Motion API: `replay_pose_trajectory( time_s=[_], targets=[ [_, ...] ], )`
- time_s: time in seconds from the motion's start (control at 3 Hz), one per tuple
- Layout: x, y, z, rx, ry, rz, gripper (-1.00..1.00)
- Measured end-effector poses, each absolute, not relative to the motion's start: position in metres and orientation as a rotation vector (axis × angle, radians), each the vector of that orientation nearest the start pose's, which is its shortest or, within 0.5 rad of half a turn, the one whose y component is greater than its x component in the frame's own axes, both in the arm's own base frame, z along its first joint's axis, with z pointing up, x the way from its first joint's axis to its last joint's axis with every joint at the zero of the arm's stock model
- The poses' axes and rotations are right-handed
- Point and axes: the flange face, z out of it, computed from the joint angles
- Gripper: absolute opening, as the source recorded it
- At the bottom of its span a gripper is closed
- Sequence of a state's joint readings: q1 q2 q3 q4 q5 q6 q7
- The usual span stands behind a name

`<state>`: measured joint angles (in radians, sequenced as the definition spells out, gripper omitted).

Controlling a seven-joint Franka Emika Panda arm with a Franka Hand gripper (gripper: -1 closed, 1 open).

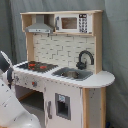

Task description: Play with the kitchen

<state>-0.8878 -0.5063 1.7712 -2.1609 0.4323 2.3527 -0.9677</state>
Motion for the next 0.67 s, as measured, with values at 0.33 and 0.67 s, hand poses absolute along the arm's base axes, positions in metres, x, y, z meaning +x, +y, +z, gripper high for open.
replay_pose_trajectory(
  time_s=[0.33,0.67],
  targets=[
    [0.332,0.452,0.351,2.049,2.134,0.211,1.00],
    [0.337,0.439,0.356,2.098,2.092,0.153,1.00]
  ],
)
